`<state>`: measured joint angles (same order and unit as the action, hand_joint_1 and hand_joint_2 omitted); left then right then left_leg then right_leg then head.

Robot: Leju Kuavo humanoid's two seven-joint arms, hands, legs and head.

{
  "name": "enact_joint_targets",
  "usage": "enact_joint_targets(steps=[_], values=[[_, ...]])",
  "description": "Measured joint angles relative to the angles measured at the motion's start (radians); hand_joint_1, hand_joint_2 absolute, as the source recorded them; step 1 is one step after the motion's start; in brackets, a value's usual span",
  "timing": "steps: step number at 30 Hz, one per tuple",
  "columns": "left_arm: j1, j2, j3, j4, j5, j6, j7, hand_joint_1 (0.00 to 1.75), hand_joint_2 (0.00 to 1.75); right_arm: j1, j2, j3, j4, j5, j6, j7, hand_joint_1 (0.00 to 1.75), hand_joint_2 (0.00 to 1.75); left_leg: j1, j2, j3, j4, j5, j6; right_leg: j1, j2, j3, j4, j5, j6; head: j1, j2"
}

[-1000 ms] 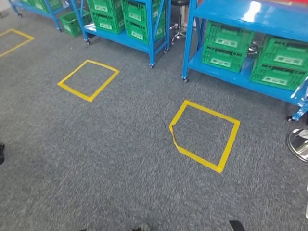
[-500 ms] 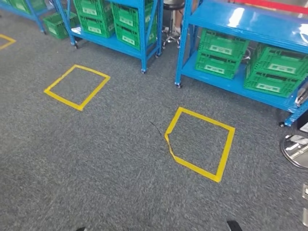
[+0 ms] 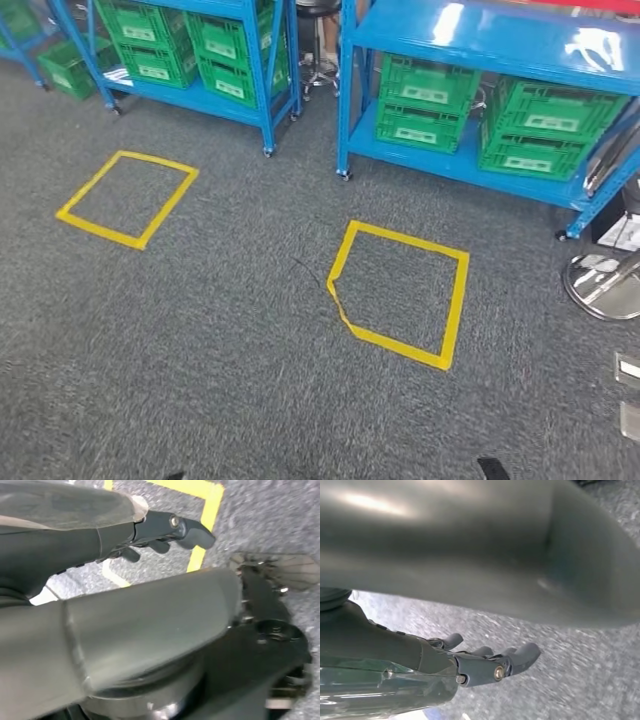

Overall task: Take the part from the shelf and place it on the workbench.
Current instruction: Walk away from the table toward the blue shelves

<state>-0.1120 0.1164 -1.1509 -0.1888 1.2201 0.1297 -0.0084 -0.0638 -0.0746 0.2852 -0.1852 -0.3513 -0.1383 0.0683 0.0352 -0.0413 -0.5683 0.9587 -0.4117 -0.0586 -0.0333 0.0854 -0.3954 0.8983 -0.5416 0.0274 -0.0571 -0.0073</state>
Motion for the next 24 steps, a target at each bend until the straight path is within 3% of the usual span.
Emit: enact_joint_targets(steps=[2,4,5,7,8,9,10,11,13,14,16,18,19,20,22,24], values=[[-0.002,0.0,0.0,0.0,-0.001,0.001,0.0,0.0,0.0,-0.001,0.0,0.0,0.0,0.0,0.0,0.0,0.0,0.0,-0.005,0.008,0.001,0.003,-0.015,0.026,-0.004,0.011,0.0,-0.003,-0.005,0.012,0.001,0.0],[-0.002,0.001,0.0,0.0,-0.002,0.001,0.0,0.0,0.0,-0.001,0.0,0.0,0.0,0.0,0.0,0.001,0.0,0.0,-0.008,0.023,0.008,0.0,-0.024,0.044,-0.006,-0.015,-0.012,0.03,-0.026,0.019,0.002,0.0],[-0.001,0.002,0.0,0.0,-0.003,0.001,0.0,0.0,0.0,-0.002,0.0,0.0,0.0,0.0,0.0,0.004,0.0,0.0,-0.009,0.032,0.014,-0.003,-0.028,0.053,-0.005,-0.036,-0.04,0.085,-0.049,0.02,0.003,0.0],[0.0,0.002,0.0,0.0,-0.006,0.001,0.0,0.0,0.0,-0.004,0.0,0.0,0.0,0.0,0.002,0.011,0.0,0.0,-0.015,0.05,0.024,-0.006,-0.036,0.065,0.0,-0.069,-0.134,0.248,-0.104,0.018,0.003,0.0],[0.0,0.002,-0.001,0.0,-0.008,0.001,0.0,0.0,0.0,-0.004,0.0,0.0,0.0,-0.001,0.002,0.015,0.0,0.0,-0.019,0.058,0.029,-0.006,-0.041,0.07,0.003,-0.073,-0.183,0.32,-0.119,0.017,0.003,0.0],[0.0,0.002,-0.001,0.0,-0.011,0.001,0.0,0.0,0.0,-0.003,0.0,0.0,0.0,-0.002,0.002,0.02,0.0,0.0,-0.022,0.066,0.035,-0.006,-0.046,0.073,0.005,-0.074,-0.215,0.357,-0.113,0.014,0.003,0.0],[0.0,0.001,-0.002,0.0,-0.015,0.001,0.0,0.0,0.0,-0.002,0.0,0.0,0.001,-0.006,0.001,0.025,0.0,0.0,-0.025,0.072,0.043,-0.006,-0.052,0.074,0.007,-0.075,-0.227,0.352,-0.087,0.01,0.003,0.0],[-0.001,0.001,-0.003,0.0,-0.02,0.001,-0.001,0.0,0.0,0.0,0.0,0.0,0.001,-0.01,0.001,0.03,0.0,0.0,-0.027,0.078,0.052,-0.006,-0.058,0.074,0.01,-0.078,-0.22,0.309,-0.044,0.005,0.003,0.0],[-0.002,0.001,-0.004,0.0,-0.031,0.001,-0.005,0.0,0.0,0.001,0.0,-0.002,0.001,-0.02,-0.001,0.039,0.0,0.0,-0.031,0.09,0.07,-0.005,-0.07,0.07,0.021,-0.106,-0.175,0.172,0.043,-0.009,0.003,0.0],[-0.002,0.002,-0.005,0.0,-0.035,0.001,-0.01,0.0,0.0,0.0,0.0,-0.003,0.001,-0.024,-0.002,0.044,0.0,0.0,-0.034,0.095,0.075,-0.004,-0.075,0.066,0.027,-0.121,-0.156,0.119,0.064,-0.014,0.003,0.0],[-0.006,0.003,-0.007,0.0,-0.041,0.002,-0.019,0.0,0.0,-0.003,0.0,-0.006,0.001,-0.032,-0.002,0.053,0.0,0.0,-0.039,0.108,0.079,-0.005,-0.081,0.057,0.035,-0.135,-0.143,0.076,0.069,-0.019,0.003,0.0],[-0.01,0.006,-0.011,0.0,-0.043,0.003,-0.023,0.0,0.0,-0.003,0.0,-0.008,0.001,-0.036,-0.002,0.059,0.0,0.0,-0.039,0.118,0.083,-0.006,-0.086,0.049,0.031,-0.116,-0.139,0.067,0.07,-0.024,0.002,0.0],[-0.011,0.007,-0.013,0.0,-0.043,0.003,-0.024,0.0,0.0,-0.002,0.0,-0.008,0.001,-0.037,-0.002,0.06,0.0,0.0,-0.038,0.108,0.079,0.009,-0.097,0.044,0.028,-0.107,-0.134,0.063,0.072,-0.028,0.002,0.0],[-0.011,0.009,-0.016,0.0,-0.043,0.003,-0.024,0.0,0.0,-0.002,0.0,-0.008,0.001,-0.037,-0.002,0.061,0.0,0.0,-0.036,0.092,0.063,0.045,-0.119,0.038,0.025,-0.099,-0.129,0.059,0.075,-0.033,0.001,0.0],[-0.009,0.012,-0.019,0.0,-0.043,0.004,-0.023,0.0,0.0,-0.002,0.0,-0.009,0.001,-0.04,-0.002,0.055,0.0,0.0,-0.033,0.058,-0.004,0.177,-0.18,0.031,0.024,-0.082,-0.124,0.056,0.076,-0.038,-0.001,0.0],[-0.007,0.013,-0.02,0.0,-0.043,0.004,-0.02,0.0,0.0,-0.003,0.0,-0.009,0.001,-0.042,-0.002,0.047,0.0,0.0,-0.032,0.051,-0.073,0.291,-0.208,0.028,0.024,-0.062,-0.123,0.056,0.075,-0.04,-0.001,0.0]])
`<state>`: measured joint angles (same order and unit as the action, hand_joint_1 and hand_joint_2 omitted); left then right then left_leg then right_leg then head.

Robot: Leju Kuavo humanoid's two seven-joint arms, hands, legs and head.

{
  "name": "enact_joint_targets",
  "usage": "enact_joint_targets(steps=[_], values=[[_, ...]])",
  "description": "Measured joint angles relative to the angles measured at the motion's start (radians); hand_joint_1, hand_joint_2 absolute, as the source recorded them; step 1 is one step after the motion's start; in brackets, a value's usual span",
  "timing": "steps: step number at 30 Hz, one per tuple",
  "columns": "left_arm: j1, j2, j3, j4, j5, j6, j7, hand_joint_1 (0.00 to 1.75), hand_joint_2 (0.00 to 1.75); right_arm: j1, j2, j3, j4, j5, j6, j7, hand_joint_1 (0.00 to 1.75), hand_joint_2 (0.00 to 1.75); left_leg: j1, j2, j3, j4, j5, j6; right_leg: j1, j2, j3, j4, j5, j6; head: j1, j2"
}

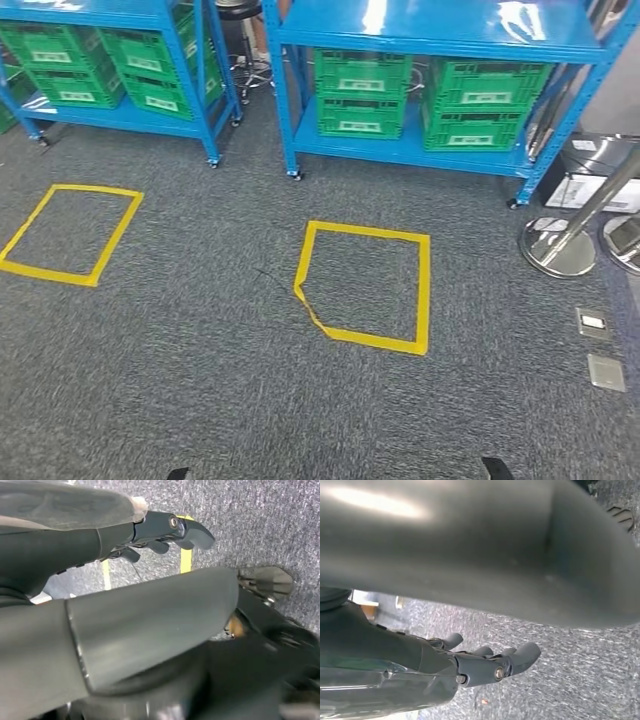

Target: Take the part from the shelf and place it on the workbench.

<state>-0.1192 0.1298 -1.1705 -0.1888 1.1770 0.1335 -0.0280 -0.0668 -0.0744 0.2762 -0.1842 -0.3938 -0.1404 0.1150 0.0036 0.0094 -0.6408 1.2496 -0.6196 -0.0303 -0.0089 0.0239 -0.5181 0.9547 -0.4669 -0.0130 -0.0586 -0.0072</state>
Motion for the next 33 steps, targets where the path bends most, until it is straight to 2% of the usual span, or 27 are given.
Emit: enact_joint_targets(steps=[1,2,4,5,6,7,9,11,13,14,15,16,17,19,20,21,22,25,26,30,33], values=[[0.001,0.001,0.0,0.0,0.0,0.0,0.002,0.0,0.0,0.0,0.0,0.0,0.0,-0.001,0.0,-0.003,0.0,0.0,0.0,-0.001,-0.013,0.007,0.016,0.0,0.0,0.011,0.002,0.0,-0.002,0.0,0.0,0.0],[0.001,0.002,0.0,0.0,0.001,0.0,0.004,0.0,0.0,0.0,0.0,0.0,0.0,-0.002,0.0,-0.008,0.0,0.0,0.0,-0.003,-0.006,-0.029,0.052,0.002,0.0,0.023,0.006,0.0,-0.003,0.0,0.0,0.0],[0.001,0.006,-0.001,0.0,0.002,0.001,0.008,0.0,0.0,0.0,0.002,0.0,0.0,-0.005,0.0,-0.021,0.0,0.0,0.001,-0.028,0.045,-0.172,0.138,0.01,0.001,0.045,0.011,0.001,-0.008,0.005,0.0,0.0],[0.001,0.008,-0.001,0.0,0.003,0.002,0.011,0.0,0.0,0.0,0.004,0.0,0.0,-0.006,0.0,-0.027,0.0,0.0,0.001,-0.043,0.068,-0.234,0.164,0.015,0.001,0.055,0.011,0.002,-0.011,0.008,0.0,0.0],[0.0,0.009,-0.001,0.0,0.004,0.003,0.013,0.0,0.0,0.0,0.004,0.0,0.0,-0.007,0.0,-0.032,0.0,0.0,0.001,-0.056,0.082,-0.272,0.176,0.02,0.001,0.063,0.01,0.002,-0.012,0.012,0.0,0.0],[-0.001,0.01,-0.001,0.0,0.005,0.003,0.015,0.0,0.0,0.0,0.005,0.0,0.0,-0.007,0.0,-0.034,0.0,0.0,0.001,-0.062,0.087,-0.286,0.174,0.024,0.001,0.07,0.008,0.001,-0.013,0.017,0.0,0.0],[-0.004,0.009,-0.001,0.0,0.006,0.004,0.017,0.0,0.0,0.003,0.005,0.0,0.0,-0.008,-0.001,-0.036,0.0,0.0,0.002,-0.049,0.091,-0.295,0.175,0.033,-0.001,0.078,0.006,-0.002,-0.014,0.027,0.0,0.0],[-0.004,0.008,-0.001,0.0,0.006,0.006,0.017,0.0,0.0,0.005,0.005,0.0,0.0,-0.008,-0.002,-0.037,0.0,0.0,0.006,-0.032,0.099,-0.308,0.179,0.044,0.0,0.048,-0.009,0.034,-0.039,0.038,0.001,0.0],[-0.002,0.008,-0.001,0.0,0.006,0.009,0.017,0.0,0.0,0.003,0.006,0.0,0.0,-0.008,-0.007,-0.044,0.0,0.0,0.007,-0.017,0.104,-0.314,0.179,0.051,0.0,0.003,-0.064,0.15,-0.099,0.048,0.002,0.0],[-0.002,0.008,-0.001,0.0,0.006,0.01,0.018,0.0,0.0,0.002,0.006,0.0,0.0,-0.007,-0.01,-0.05,0.0,0.0,0.007,-0.01,0.105,-0.314,0.177,0.053,-0.003,-0.007,-0.1,0.221,-0.129,0.052,0.003,0.0],[-0.002,0.008,-0.001,0.0,0.006,0.012,0.018,0.0,0.0,0.003,0.006,0.0,0.0,-0.006,-0.013,-0.056,0.0,0.0,0.007,-0.005,0.106,-0.313,0.176,0.053,-0.005,-0.011,-0.127,0.273,-0.144,0.056,0.003,0.0],[-0.001,0.008,-0.001,0.0,0.004,0.012,0.018,0.0,0.0,0.004,0.006,0.0,0.0,-0.006,-0.016,-0.059,0.0,0.0,0.007,0.0,0.107,-0.313,0.175,0.052,-0.008,-0.013,-0.136,0.29,-0.139,0.059,0.003,0.0],[-0.002,0.007,-0.001,0.0,0.001,0.012,0.018,0.0,0.0,0.004,0.006,0.0,0.0,-0.008,-0.02,-0.06,0.0,0.0,0.008,0.003,0.11,-0.313,0.173,0.05,-0.01,-0.015,-0.126,0.265,-0.114,0.061,0.003,0.0],[-0.002,0.005,-0.001,0.0,-0.005,0.012,0.018,0.0,0.0,0.004,0.006,0.0,0.0,-0.018,-0.03,-0.061,0.0,0.0,0.01,0.007,0.115,-0.31,0.168,0.043,-0.013,-0.023,-0.061,0.128,-0.042,0.064,0.003,0.0],[-0.002,0.005,-0.002,0.0,-0.007,0.012,0.018,0.0,0.0,0.004,0.006,-0.001,0.0,-0.023,-0.035,-0.062,0.0,0.0,0.009,0.007,0.117,-0.307,0.165,0.038,-0.013,-0.027,-0.03,0.063,-0.017,0.061,0.003,0.0],[-0.003,0.004,-0.003,0.0,-0.009,0.012,0.018,0.0,0.0,0.003,0.006,-0.003,0.0,-0.026,-0.038,-0.062,0.0,0.0,0.008,0.008,0.117,-0.304,0.163,0.033,-0.011,-0.03,-0.011,0.022,-0.005,0.056,0.003,0.0],[-0.003,0.006,-0.004,0.0,-0.01,0.013,0.018,0.0,0.0,0.002,0.007,-0.004,0.0,-0.029,-0.04,-0.06,0.0,0.0,0.004,0.008,0.117,-0.301,0.16,0.033,-0.011,-0.03,-0.002,0.001,-0.001,0.053,0.002,0.0],[-0.003,0.007,-0.008,0.0,-0.013,0.014,0.018,0.0,0.0,0.003,0.008,-0.006,0.0,-0.033,-0.042,-0.044,0.0,0.0,0.001,0.009,0.116,-0.3,0.161,0.055,-0.01,-0.026,-0.002,-0.003,0.002,0.047,0.002,0.0],[-0.003,0.007,-0.009,0.0,-0.014,0.014,0.017,0.0,0.0,0.004,0.008,-0.006,0.0,-0.034,-0.043,-0.041,0.0,0.0,0.001,0.009,0.117,-0.303,0.164,0.058,-0.009,-0.025,-0.003,-0.003,0.003,0.046,0.002,0.0],[-0.004,0.005,-0.01,0.0,-0.018,0.014,0.012,0.0,0.0,0.003,0.008,-0.007,0.0,-0.037,-0.047,-0.037,0.0,0.0,0.003,0.009,0.122,-0.314,0.17,0.048,-0.006,-0.024,-0.003,-0.003,0.002,0.037,0.002,0.0],[-0.003,0.004,-0.011,0.0,-0.018,0.014,0.01,0.0,0.0,0.003,0.008,-0.007,0.0,-0.037,-0.047,-0.037,0.0,0.0,0.003,0.009,0.124,-0.319,0.172,0.036,-0.006,-0.024,-0.004,-0.003,0.001,0.034,0.002,0.0]])
